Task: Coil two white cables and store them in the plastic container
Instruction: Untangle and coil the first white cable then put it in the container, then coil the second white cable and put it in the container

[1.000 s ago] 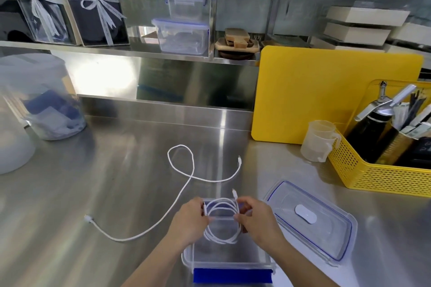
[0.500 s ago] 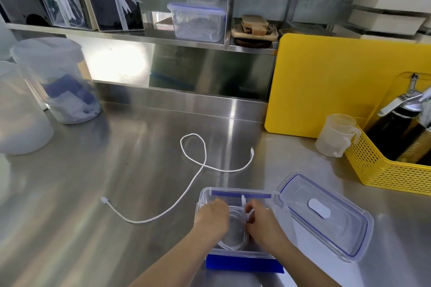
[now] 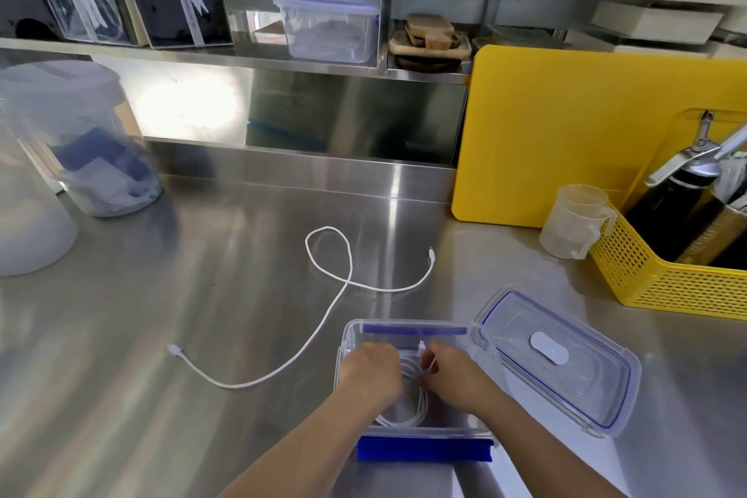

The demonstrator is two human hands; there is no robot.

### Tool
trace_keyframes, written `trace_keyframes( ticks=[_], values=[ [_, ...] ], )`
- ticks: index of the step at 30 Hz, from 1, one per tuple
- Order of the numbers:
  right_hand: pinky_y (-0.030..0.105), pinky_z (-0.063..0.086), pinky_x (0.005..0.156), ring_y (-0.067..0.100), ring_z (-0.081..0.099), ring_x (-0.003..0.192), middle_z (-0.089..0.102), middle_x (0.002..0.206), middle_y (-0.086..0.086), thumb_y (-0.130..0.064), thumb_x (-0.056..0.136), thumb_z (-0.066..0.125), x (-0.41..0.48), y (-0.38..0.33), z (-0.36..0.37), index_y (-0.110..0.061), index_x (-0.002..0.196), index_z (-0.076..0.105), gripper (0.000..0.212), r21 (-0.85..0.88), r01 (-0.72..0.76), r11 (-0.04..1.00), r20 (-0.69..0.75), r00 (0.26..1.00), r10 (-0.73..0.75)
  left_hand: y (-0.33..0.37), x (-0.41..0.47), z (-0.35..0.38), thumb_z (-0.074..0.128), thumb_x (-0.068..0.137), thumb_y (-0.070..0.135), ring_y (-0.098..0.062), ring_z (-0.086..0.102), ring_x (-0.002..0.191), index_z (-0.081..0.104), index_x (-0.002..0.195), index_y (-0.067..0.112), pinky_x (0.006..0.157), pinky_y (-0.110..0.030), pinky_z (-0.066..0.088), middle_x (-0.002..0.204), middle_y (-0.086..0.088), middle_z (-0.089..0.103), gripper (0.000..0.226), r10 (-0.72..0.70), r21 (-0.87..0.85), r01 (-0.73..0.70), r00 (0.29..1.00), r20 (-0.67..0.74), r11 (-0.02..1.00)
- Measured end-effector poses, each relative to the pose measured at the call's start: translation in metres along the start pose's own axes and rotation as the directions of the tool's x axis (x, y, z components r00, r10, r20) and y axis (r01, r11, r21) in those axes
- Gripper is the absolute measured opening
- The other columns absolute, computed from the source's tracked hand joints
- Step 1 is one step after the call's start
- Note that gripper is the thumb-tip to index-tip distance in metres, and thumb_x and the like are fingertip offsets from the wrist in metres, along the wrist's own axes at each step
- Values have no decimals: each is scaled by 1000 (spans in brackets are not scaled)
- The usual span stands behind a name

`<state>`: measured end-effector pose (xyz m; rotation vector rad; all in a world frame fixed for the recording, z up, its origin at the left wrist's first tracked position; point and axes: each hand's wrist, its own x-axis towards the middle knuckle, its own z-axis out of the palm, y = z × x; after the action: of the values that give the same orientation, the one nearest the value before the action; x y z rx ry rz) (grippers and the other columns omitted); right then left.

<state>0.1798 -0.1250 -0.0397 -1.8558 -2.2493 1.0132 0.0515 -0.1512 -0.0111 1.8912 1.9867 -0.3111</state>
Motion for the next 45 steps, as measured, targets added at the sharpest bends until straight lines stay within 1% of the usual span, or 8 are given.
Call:
trace_keyframes(
  ticks=[4,8,14,18,24,34,40,45],
  values=[
    [36,49,82,23,60,92,65,106,8,-28,84,59,-3,-15,-25,-13,103,56,24,-128,122,984,139,985,-104,-7,3,-20,50,90,28,-30,53,117,50,121,10,91,-36,44,129,-11,56,37,67,-78,-66,998,13,995],
    [28,42,72,19,56,87,64,109,6,-32,83,61,-1,-40,-57,-17,111,55,33,-124,289,949,238,937,-255,-23,10,-49,51,87,40,-34,55,110,53,109,13,85,-38,44,121,-13,60,35,213,-92,-218,975,-61,972],
    [24,41,60,17,54,73,57,80,-4,-28,85,58,37,-54,-77,-18,103,55,21,-24,324,946,18,946,-323,-41,44,-71,48,90,28,-32,57,103,53,110,12,81,-40,46,113,-10,62,26,234,-142,-312,886,-399,939],
    [36,47,88,23,57,102,61,116,6,-32,85,58,71,-46,-69,-19,118,51,36,-44,277,960,-83,957,-280,-55,78,-58,50,90,33,-28,52,114,53,119,11,95,-39,41,121,-8,59,36,252,-96,-331,849,-464,939],
    [42,20,110,22,24,138,27,152,4,-41,87,52,111,-23,-47,-23,141,22,65,-320,238,917,127,970,-208,-70,117,-30,52,89,34,-22,39,130,47,131,13,110,-34,22,139,-7,50,48,298,-28,-317,917,-267,948],
    [40,28,94,28,51,105,62,108,13,-14,83,50,123,-17,-41,-8,95,56,15,-574,310,758,77,942,-327,-76,134,-18,47,86,20,-19,55,107,62,98,22,99,-30,25,108,2,67,19,298,135,-269,902,-312,954],
    [34,41,75,24,54,84,61,95,8,-21,87,56,114,-16,-64,-10,88,56,12,-161,266,950,-29,961,-274,-82,128,-33,51,90,22,-22,59,100,65,97,20,80,-33,44,104,1,67,16,186,-223,-299,889,-418,928],
    [33,45,69,15,49,74,58,83,4,-18,87,58,110,-35,-97,-11,85,61,9,-47,330,943,-323,888,-327,-75,116,-71,61,85,19,-18,61,78,68,86,17,69,-25,42,82,0,70,8,85,-446,-350,854,-514,824]
  ],
)
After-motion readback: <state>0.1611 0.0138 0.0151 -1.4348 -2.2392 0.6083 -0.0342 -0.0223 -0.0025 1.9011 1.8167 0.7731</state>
